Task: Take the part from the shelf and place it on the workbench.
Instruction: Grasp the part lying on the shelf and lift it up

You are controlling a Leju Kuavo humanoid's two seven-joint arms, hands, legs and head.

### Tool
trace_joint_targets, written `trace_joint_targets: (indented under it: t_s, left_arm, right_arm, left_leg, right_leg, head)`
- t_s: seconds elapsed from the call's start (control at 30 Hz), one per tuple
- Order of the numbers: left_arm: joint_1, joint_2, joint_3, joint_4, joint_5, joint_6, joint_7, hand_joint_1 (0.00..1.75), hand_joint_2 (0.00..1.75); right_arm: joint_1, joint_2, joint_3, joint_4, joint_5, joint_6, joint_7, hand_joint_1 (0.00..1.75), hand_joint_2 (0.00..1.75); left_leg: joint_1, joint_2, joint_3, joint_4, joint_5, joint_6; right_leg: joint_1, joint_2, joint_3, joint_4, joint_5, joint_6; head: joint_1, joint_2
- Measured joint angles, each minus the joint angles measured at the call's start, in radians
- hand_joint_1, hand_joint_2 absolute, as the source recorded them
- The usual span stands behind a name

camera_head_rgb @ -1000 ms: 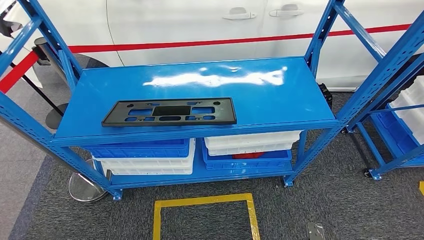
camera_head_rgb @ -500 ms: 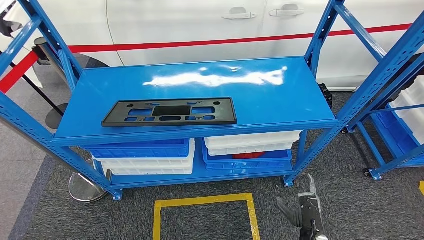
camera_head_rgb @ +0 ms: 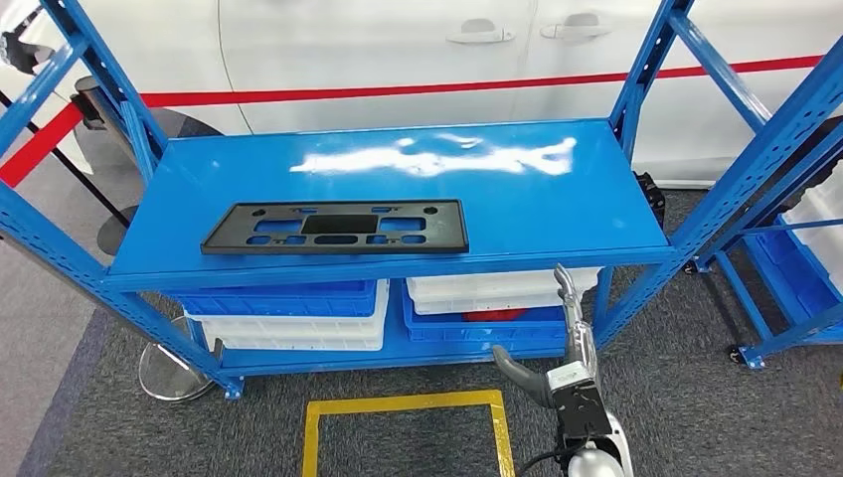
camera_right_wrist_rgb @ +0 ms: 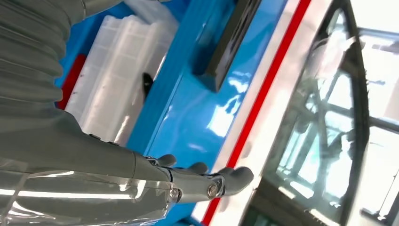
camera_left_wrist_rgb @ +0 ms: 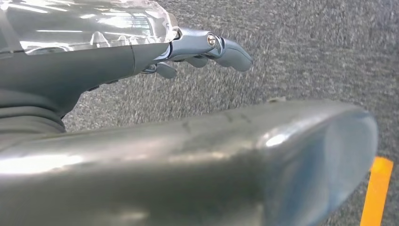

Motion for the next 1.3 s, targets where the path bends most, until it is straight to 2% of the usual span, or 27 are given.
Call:
trace_joint_targets:
  t_s: [0.07, 0.13, 0.17, 0.2, 0.27, 0.3, 0.33, 0.37, 0.43, 0.47, 0.5, 0.57, 0.63, 0.67, 0.7, 0.77, 0.8, 0.83, 0.87, 0.93, 1.0, 1.07, 1.13, 1.17, 1.2, 1.27, 1.3]
  left_arm:
    - [-0.004, -0.004, 0.025, 0.002, -0.014, 0.006, -0.009, 0.0, 0.0]
    - [-0.005, -0.009, 0.045, 0.005, -0.026, 0.01, -0.017, 0.0, 0.0]
    - [-0.006, -0.011, 0.054, 0.006, -0.032, 0.012, -0.021, 0.0, 0.0]
    - [-0.008, -0.012, 0.062, 0.008, -0.038, 0.014, -0.024, 0.0, 0.0]
    - [-0.011, -0.014, 0.077, 0.01, -0.048, 0.019, -0.029, 0.0, 0.0]
    - [-0.012, -0.015, 0.084, 0.011, -0.053, 0.02, -0.031, 0.0, 0.0]
    - [-0.012, -0.017, 0.091, 0.012, -0.059, 0.022, -0.033, 0.0, 0.0]
    - [-0.011, -0.018, 0.097, 0.013, -0.065, 0.023, -0.036, 0.0, 0.0]
    - [-0.013, -0.019, 0.108, 0.014, -0.077, 0.025, -0.04, 0.0, 0.0]
    - [-0.014, -0.02, 0.112, 0.015, -0.083, 0.026, -0.042, 0.0, 0.0]
    - [-0.016, -0.02, 0.114, 0.015, -0.088, 0.027, -0.044, 0.0, 0.0]
    - [-0.018, -0.022, 0.118, 0.016, -0.097, 0.03, -0.046, 0.0, 0.0]
    - [-0.018, -0.025, 0.121, 0.018, -0.105, 0.033, -0.048, 0.0, 0.0]
    - [-0.018, -0.027, 0.122, 0.019, -0.109, 0.034, -0.049, 0.0, 0.0]
    - [-0.02, -0.028, 0.124, 0.019, -0.114, 0.035, -0.051, 0.0, 0.0]
    - [-0.022, -0.029, 0.125, 0.02, -0.122, 0.036, -0.055, 0.0, 0.0]
    - [-0.023, -0.03, 0.125, 0.021, -0.126, 0.036, -0.057, 0.0, 0.0]
    - [-0.023, -0.031, 0.125, 0.022, -0.13, 0.035, -0.059, 0.0, 0.0]
    - [-0.023, -0.032, 0.126, 0.023, -0.134, 0.035, -0.06, 0.0, 0.0]
    - [-0.024, -0.034, 0.126, 0.026, -0.142, 0.034, -0.064, 0.0, 0.0]
    - [-0.026, -0.036, 0.126, 0.028, -0.151, 0.031, -0.068, 0.0, 0.0]
    - [-0.028, -0.037, 0.126, 0.029, -0.16, 0.026, -0.072, 0.0, 0.0]
    - [-0.03, -0.036, 0.126, 0.029, -0.168, 0.021, -0.075, 0.0, 0.0]
    - [-0.03, -0.036, 0.127, 0.029, -0.172, 0.02, -0.077, 0.0, 0.0]
    - [-0.031, -0.035, 0.127, 0.029, -0.177, 0.018, -0.079, 0.0, 0.0]
    - [-0.032, -0.035, 0.127, 0.029, -0.185, 0.013, -0.082, 0.0, 0.0]
    - [-0.032, -0.035, 0.127, 0.029, -0.189, 0.009, -0.083, 0.0, 0.0]
  right_arm:
    - [-0.009, 0.0, 0.044, -0.029, 0.031, -0.009, 0.003, 0.0, 1.75]
    - [-0.02, 0.001, 0.082, -0.052, 0.078, -0.031, 0.006, 0.0, 1.75]
    - [-0.028, 0.002, 0.1, -0.061, 0.107, -0.044, 0.008, 0.0, 1.75]
    - [-0.034, 0.003, 0.116, -0.07, 0.137, -0.057, 0.01, 0.0, 1.75]
    - [-0.045, 0.008, 0.147, -0.081, 0.201, -0.08, 0.015, 0.0, 1.75]
    - [-0.05, 0.009, 0.161, -0.085, 0.234, -0.09, 0.018, 0.0, 1.75]
    - [-0.057, 0.011, 0.174, -0.089, 0.268, -0.101, 0.021, 0.0, 1.75]
    - [-0.065, 0.013, 0.187, -0.093, 0.304, -0.113, 0.023, 0.0, 1.75]
    - [-0.088, 0.021, 0.211, -0.103, 0.381, -0.138, 0.025, 0.0, 1.75]
    - [-0.1, 0.025, 0.225, -0.105, 0.42, -0.15, 0.025, 0.0, 1.75]
    - [-0.11, 0.028, 0.239, -0.107, 0.456, -0.16, 0.027, 0.0, 1.75]
    - [-0.13, 0.032, 0.268, -0.107, 0.52, -0.179, 0.034, 0.0, 1.75]
    - [-0.154, 0.034, 0.303, -0.106, 0.582, -0.198, 0.048, 0.0, 1.75]
    - [-0.169, 0.034, 0.322, -0.104, 0.611, -0.207, 0.058, 0.0, 1.75]
    - [-0.182, 0.035, 0.342, -0.099, 0.638, -0.216, 0.07, 0.0, 1.75]
    - [-0.201, 0.035, 0.379, -0.075, 0.685, -0.23, 0.096, 0.0, 1.75]
    - [-0.208, 0.036, 0.396, -0.057, 0.706, -0.237, 0.11, 0.0, 1.75]
    - [-0.214, 0.037, 0.412, -0.035, 0.724, -0.242, 0.123, 0.0, 1.75]
    - [-0.22, 0.04, 0.427, -0.012, 0.741, -0.247, 0.136, 0.0, 1.75]
    - [-0.238, 0.049, 0.456, 0.039, 0.772, -0.255, 0.159, 0.0, 1.75]
    - [-0.259, 0.062, 0.484, 0.096, 0.799, -0.259, 0.18, 0.0, 1.75]
    - [-0.276, 0.076, 0.507, 0.159, 0.824, -0.261, 0.201, 0.0, 1.75]
    - [-0.289, 0.091, 0.526, 0.222, 0.844, -0.262, 0.221, 0.0, 1.75]
    - [-0.296, 0.099, 0.534, 0.253, 0.854, -0.262, 0.231, 0.0, 1.75]
    - [-0.303, 0.109, 0.542, 0.284, 0.863, -0.262, 0.24, 0.0, 1.75]
    - [-0.317, 0.126, 0.556, 0.35, 0.881, -0.262, 0.258, 0.0, 1.75]
    - [-0.322, 0.133, 0.563, 0.385, 0.889, -0.263, 0.266, 0.0, 1.75]
  left_leg:
    - [0.0, -0.001, -0.006, 0.005, -0.002, -0.011]
    - [0.005, 0.001, -0.009, 0.015, -0.012, -0.018]
    - [0.006, 0.002, -0.021, 0.043, -0.03, -0.019]
    - [0.006, 0.003, -0.043, 0.091, -0.057, -0.019]
    - [0.003, 0.003, -0.11, 0.225, -0.115, -0.017]
    - [0.001, 0.003, -0.137, 0.274, -0.127, -0.014]
    - [-0.001, 0.003, -0.149, 0.292, -0.12, -0.009]
    - [-0.004, 0.003, -0.142, 0.27, -0.095, -0.002]
    - [-0.012, 0.003, -0.089, 0.145, -0.024, 0.017]
    - [-0.018, 0.003, -0.064, 0.085, 0.0, 0.026]
    - [-0.024, 0.003, -0.048, 0.046, 0.012, 0.032]
    - [-0.031, 0.003, -0.043, 0.025, 0.014, 0.036]
    - [-0.027, 0.002, -0.039, 0.011, 0.023, 0.041]
    - [-0.024, 0.003, -0.035, 0.002, 0.028, 0.045]
    - [-0.022, 0.004, -0.032, -0.006, 0.033, 0.049]
    - [-0.023, 0.004, -0.032, -0.009, 0.035, 0.054]
    - [-0.025, 0.004, -0.033, -0.009, 0.035, 0.054]
    - [-0.026, 0.004, -0.033, -0.008, 0.035, 0.055]
    - [-0.026, 0.003, -0.033, -0.006, 0.034, 0.055]
    - [-0.028, 0.002, -0.032, -0.002, 0.031, 0.053]
    - [-0.032, 0.002, -0.035, 0.005, 0.027, 0.046]
    - [-0.034, 0.002, -0.038, 0.006, 0.027, 0.036]
    - [-0.034, 0.002, -0.037, 0.007, 0.025, 0.026]
    - [-0.033, 0.002, -0.043, 0.023, 0.013, 0.02]
    - [-0.031, 0.002, -0.058, 0.057, -0.009, 0.013]
    - [-0.023, 0.002, -0.115, 0.18, -0.074, 0.0]
    - [-0.019, 0.003, -0.145, 0.241, -0.097, -0.006]
  right_leg:
    - [0.005, 0.003, -0.008, 0.008, -0.006, -0.025]
    - [0.007, 0.002, -0.009, 0.009, -0.006, -0.041]
    - [0.008, 0.001, -0.009, 0.008, -0.006, -0.048]
    - [0.009, -0.001, -0.009, 0.007, -0.006, -0.053]
    - [0.015, -0.005, -0.009, 0.007, -0.007, -0.059]
    - [0.02, -0.006, -0.008, 0.007, -0.008, -0.061]
    - [0.024, -0.007, -0.006, 0.007, -0.009, -0.063]
    - [0.028, -0.007, -0.004, 0.007, -0.01, -0.064]
    - [0.033, -0.005, 0.001, 0.006, -0.012, -0.066]
    - [0.034, -0.005, 0.002, 0.006, -0.013, -0.064]
    - [0.034, -0.005, 0.002, 0.005, -0.012, -0.06]
    - [0.032, -0.006, 0.0, 0.0, -0.009, -0.048]
    - [0.032, -0.006, 0.0, -0.001, -0.011, -0.036]
    - [0.032, -0.006, -0.006, 0.014, -0.022, -0.032]
    - [0.033, -0.006, -0.022, 0.05, -0.044, -0.028]
    - [0.033, -0.006, -0.083, 0.172, -0.104, -0.024]
    - [0.033, -0.006, -0.113, 0.228, -0.121, -0.022]
    - [0.033, -0.006, -0.129, 0.255, -0.121, -0.021]
    - [0.033, -0.007, -0.125, 0.242, -0.099, -0.022]
    - [0.033, -0.007, -0.069, 0.12, -0.028, -0.029]
    - [0.037, -0.007, -0.019, 0.01, 0.011, -0.04]
    - [0.042, -0.006, -0.01, -0.014, 0.013, -0.048]
    - [0.038, -0.007, -0.008, -0.022, 0.018, -0.058]
    - [0.035, -0.008, -0.006, -0.027, 0.021, -0.063]
    - [0.031, -0.009, -0.004, -0.032, 0.024, -0.068]
    - [0.03, -0.011, -0.005, -0.033, 0.026, -0.072]
    - [0.03, -0.012, -0.006, -0.033, 0.026, -0.071]
  head:
    - [-0.001, 0.0]
    - [-0.003, 0.0]
    - [-0.004, 0.0]
    - [-0.004, 0.0]
    - [-0.005, 0.0]
    - [-0.004, 0.0]
    - [-0.004, 0.0]
    - [-0.004, 0.0]
    - [-0.004, 0.0]
    - [-0.004, 0.0]
    - [-0.004, 0.0]
    - [-0.004, 0.0]
    - [-0.003, 0.0]
    - [-0.003, 0.0]
    - [-0.002, 0.0]
    - [-0.002, 0.0]
    - [-0.002, 0.0]
    - [-0.002, 0.0]
    - [-0.002, 0.0]
    - [-0.001, 0.0]
    - [-0.002, 0.0]
    - [-0.002, 0.0]
    - [-0.002, 0.0]
    - [-0.004, 0.0]
    - [-0.006, 0.0]
    - [-0.009, 0.0]
    - [-0.008, 0.0]
